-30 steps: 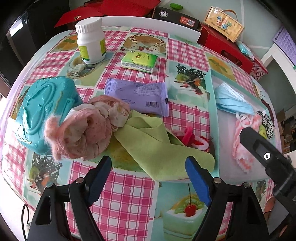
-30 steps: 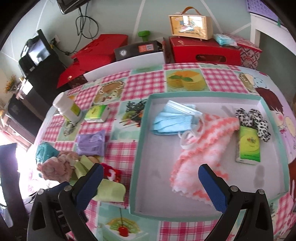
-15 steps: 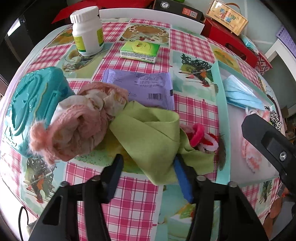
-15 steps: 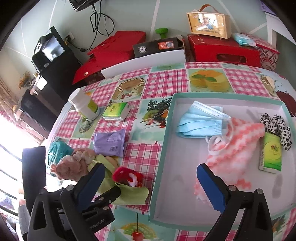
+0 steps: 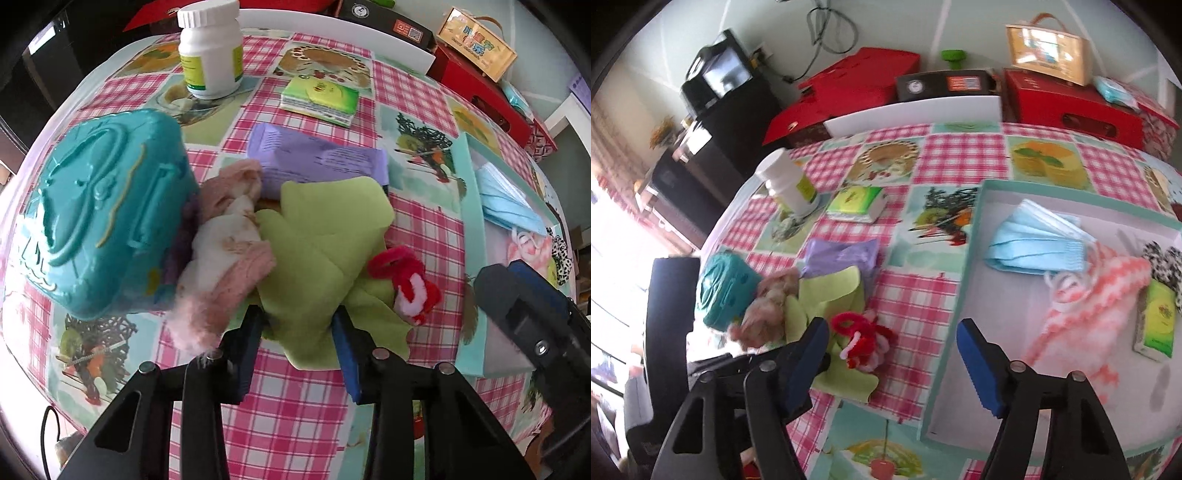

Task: Organize soft objects
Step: 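Grasp the green cloth with the left tool while the right tool grasps the red plush toy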

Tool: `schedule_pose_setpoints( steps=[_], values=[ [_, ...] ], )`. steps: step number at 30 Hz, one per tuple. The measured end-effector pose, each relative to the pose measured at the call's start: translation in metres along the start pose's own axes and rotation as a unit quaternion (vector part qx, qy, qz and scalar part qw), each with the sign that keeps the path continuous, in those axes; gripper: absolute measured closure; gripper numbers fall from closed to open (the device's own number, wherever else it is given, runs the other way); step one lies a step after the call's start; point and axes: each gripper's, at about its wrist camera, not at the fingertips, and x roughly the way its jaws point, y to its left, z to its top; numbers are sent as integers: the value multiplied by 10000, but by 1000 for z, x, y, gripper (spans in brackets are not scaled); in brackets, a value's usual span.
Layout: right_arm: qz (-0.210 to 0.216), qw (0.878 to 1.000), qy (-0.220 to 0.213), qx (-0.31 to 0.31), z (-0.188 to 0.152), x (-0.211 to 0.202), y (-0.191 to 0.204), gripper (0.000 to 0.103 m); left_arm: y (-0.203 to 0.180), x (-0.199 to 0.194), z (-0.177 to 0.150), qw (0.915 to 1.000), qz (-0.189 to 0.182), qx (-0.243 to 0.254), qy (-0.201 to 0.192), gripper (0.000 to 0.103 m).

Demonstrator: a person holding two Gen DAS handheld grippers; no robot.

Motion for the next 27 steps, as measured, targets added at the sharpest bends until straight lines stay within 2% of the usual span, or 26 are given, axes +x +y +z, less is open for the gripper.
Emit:
schedule_pose_setpoints(
  steps=[3, 6, 12, 16, 22, 27],
  values=[
    [63, 9998, 125, -149, -1, 7, 8, 41, 4, 0, 0, 10000, 24, 17, 17, 63],
    [163, 9996, 201, -123, -2, 12, 9, 42, 9, -1, 1, 10000, 45, 62, 21, 63],
    [624, 9969, 482, 59, -2, 26, 7, 42, 11, 2, 4, 9997, 110, 194, 39, 63],
    [748, 9943, 735, 170, -4, 40, 6, 44, 9, 3, 5, 9996, 134, 241, 51, 63],
    [658, 9933, 915, 249, -5, 51, 6, 48, -2, 7, 6, 9992, 210, 334, 57, 63],
    [414, 9948, 921, 159, -4, 56, 12, 49, -11, 8, 6, 9986, 285, 430, 59, 63]
  ],
)
